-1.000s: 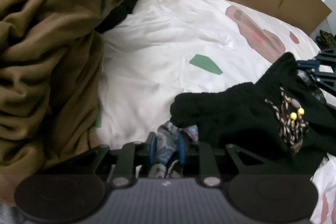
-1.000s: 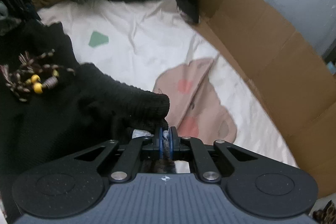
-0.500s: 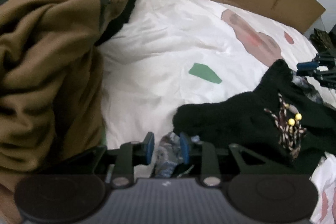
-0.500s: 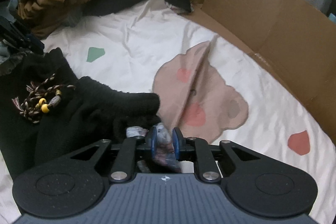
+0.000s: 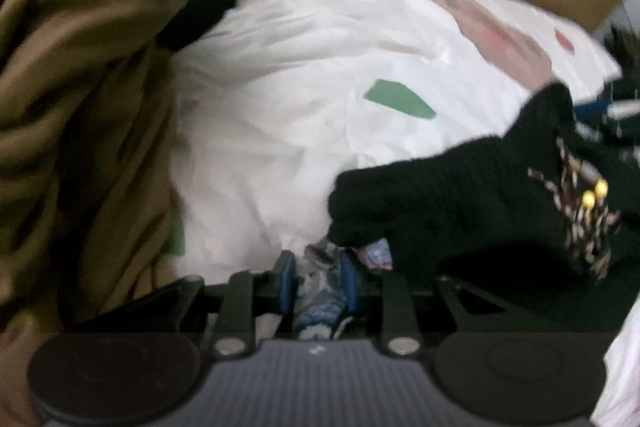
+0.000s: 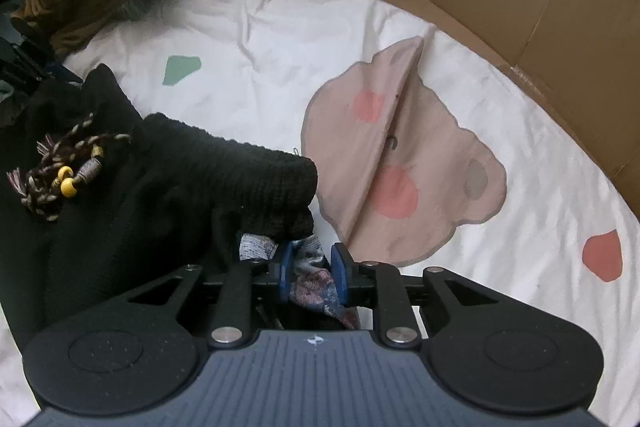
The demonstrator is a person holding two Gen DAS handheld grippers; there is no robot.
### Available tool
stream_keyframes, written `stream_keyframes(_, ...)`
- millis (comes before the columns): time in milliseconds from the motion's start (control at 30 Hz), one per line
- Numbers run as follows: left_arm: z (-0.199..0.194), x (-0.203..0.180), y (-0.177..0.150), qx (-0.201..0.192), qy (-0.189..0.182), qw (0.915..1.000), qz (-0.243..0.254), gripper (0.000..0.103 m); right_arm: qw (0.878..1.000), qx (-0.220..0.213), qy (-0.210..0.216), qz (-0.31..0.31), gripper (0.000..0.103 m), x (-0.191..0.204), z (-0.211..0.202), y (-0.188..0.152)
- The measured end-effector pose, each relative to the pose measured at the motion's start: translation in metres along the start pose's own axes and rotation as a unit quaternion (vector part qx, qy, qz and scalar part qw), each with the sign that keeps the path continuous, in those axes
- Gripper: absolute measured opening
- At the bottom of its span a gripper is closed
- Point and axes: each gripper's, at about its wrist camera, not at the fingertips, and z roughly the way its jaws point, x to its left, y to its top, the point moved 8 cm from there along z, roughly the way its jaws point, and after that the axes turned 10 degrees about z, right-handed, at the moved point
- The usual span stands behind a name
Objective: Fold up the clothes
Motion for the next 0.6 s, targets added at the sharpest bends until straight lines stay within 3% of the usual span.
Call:
stream_keyframes(267,0.001,-0.017,0.007,0.005,0.010,0.9984,0.055,0.024,1.000,-0.002,-0.002,-0.028,0.028,0.012,0.002,-0.003)
stream_keyframes(400,0.004,-0.024,0.009,0.014,0.008,0.9966,0.080,0.022,0.999,-0.005,-0.004,-0.043,0.011,0.015,-0.001,-0.004)
stream_keyframes(467,0.004,-0.021,0.009,0.017,-0.008,0.9977,0.065,0.016,0.999,-0.006,-0.005,-0.051,0.007,0.016,-0.002,-0.004)
stream_keyframes(600,0.001,-0.021,0.011,0.013,-0.005,0.9980,0.062,0.009,0.998,-0.011,-0.016,-0.053,0.004,0.012,-0.009,-0.004)
